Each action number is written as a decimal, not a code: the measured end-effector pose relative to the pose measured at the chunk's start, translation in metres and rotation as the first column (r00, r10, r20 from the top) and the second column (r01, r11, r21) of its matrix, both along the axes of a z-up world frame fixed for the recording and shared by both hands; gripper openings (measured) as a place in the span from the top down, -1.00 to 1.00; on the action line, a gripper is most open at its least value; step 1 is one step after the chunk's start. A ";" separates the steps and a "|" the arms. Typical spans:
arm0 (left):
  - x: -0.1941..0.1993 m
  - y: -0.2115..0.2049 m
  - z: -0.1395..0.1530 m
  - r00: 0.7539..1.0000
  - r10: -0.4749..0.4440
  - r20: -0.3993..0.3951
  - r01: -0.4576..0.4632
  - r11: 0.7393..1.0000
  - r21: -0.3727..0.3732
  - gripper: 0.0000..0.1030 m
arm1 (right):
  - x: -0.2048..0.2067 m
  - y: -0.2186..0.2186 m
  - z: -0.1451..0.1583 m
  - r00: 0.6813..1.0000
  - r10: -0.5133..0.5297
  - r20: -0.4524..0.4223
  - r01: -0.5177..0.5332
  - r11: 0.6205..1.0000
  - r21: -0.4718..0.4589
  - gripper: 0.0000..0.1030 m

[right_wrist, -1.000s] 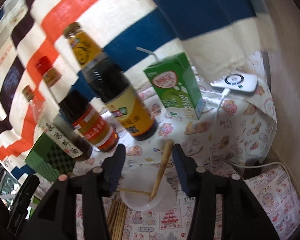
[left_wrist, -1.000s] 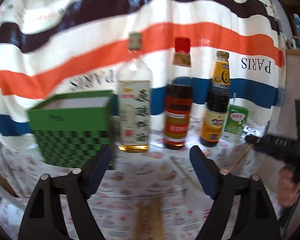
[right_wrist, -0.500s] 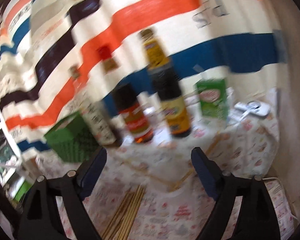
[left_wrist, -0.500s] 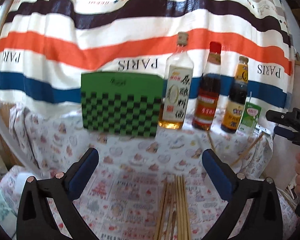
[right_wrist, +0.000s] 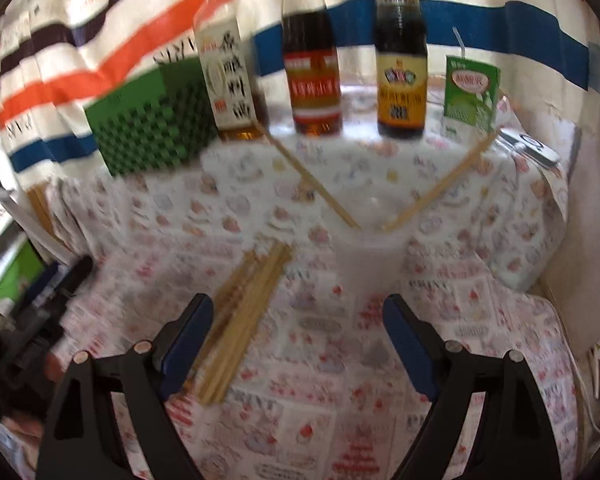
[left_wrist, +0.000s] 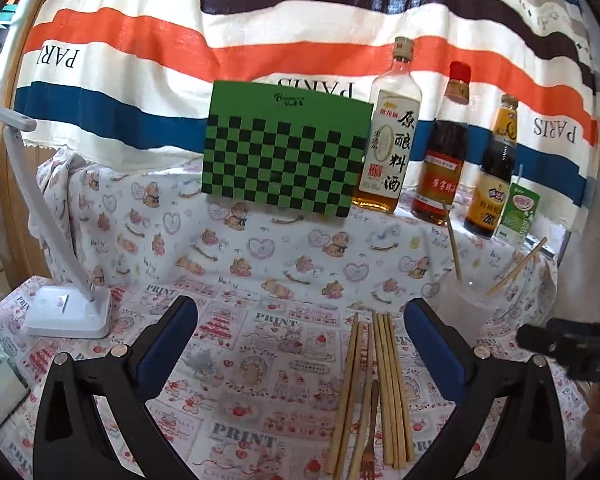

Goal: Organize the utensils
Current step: 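Withdraw both grippers from the cup and move the right gripper over the chopstick pile, then close the right gripper on another bamboo chopstick and lift it, then carry the chopstick toward the clear cup with the right gripper while the left gripper grasps a chopstick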

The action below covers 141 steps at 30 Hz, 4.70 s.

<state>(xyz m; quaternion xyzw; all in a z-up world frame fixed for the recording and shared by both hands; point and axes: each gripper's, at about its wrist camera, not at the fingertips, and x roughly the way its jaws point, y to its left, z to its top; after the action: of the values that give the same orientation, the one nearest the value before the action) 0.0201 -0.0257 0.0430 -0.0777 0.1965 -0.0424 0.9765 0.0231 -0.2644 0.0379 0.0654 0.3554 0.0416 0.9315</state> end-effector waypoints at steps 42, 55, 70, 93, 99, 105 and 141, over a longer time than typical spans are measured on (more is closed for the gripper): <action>0.020 0.027 -0.032 0.989 0.097 -0.115 -0.107 0.991 -0.086 -0.99 | 0.030 0.059 -0.093 0.956 0.146 -0.255 -0.184 0.974 -0.134 -0.66; 0.019 0.041 -0.030 0.979 0.179 -0.100 -0.186 0.980 -0.065 -0.99 | 0.031 0.069 -0.099 0.950 0.169 -0.261 -0.213 0.966 -0.149 -0.72; 0.024 0.043 -0.032 0.971 0.202 -0.130 -0.210 0.976 -0.051 -0.99 | 0.040 0.056 -0.108 0.938 0.127 -0.321 -0.178 0.974 -0.136 -0.78; 0.022 0.026 -0.031 0.976 0.184 -0.116 -0.182 0.983 0.030 -0.99 | 0.000 -0.019 -0.030 0.998 -0.012 0.069 0.001 0.989 0.147 0.88; 0.021 0.024 -0.030 0.978 0.177 -0.113 -0.175 0.984 0.035 -0.99 | -0.005 -0.032 -0.022 0.988 -0.065 0.141 0.032 0.973 0.227 0.88; 0.029 0.016 -0.036 0.978 0.097 -0.185 -0.088 0.995 0.054 -0.99 | -0.021 -0.041 -0.003 0.964 -0.079 0.256 0.010 0.966 0.259 0.88; 0.051 -0.039 -0.086 0.822 -0.155 -0.548 0.240 0.967 0.087 0.88 | -0.026 -0.031 0.000 0.955 -0.083 0.284 0.030 0.982 0.187 0.88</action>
<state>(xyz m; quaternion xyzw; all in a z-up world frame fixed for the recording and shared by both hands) 0.0712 -0.0651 -0.0430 0.0091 0.4713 -0.1051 0.8756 -0.0026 -0.2950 0.0376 0.1530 0.2075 0.0561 0.9646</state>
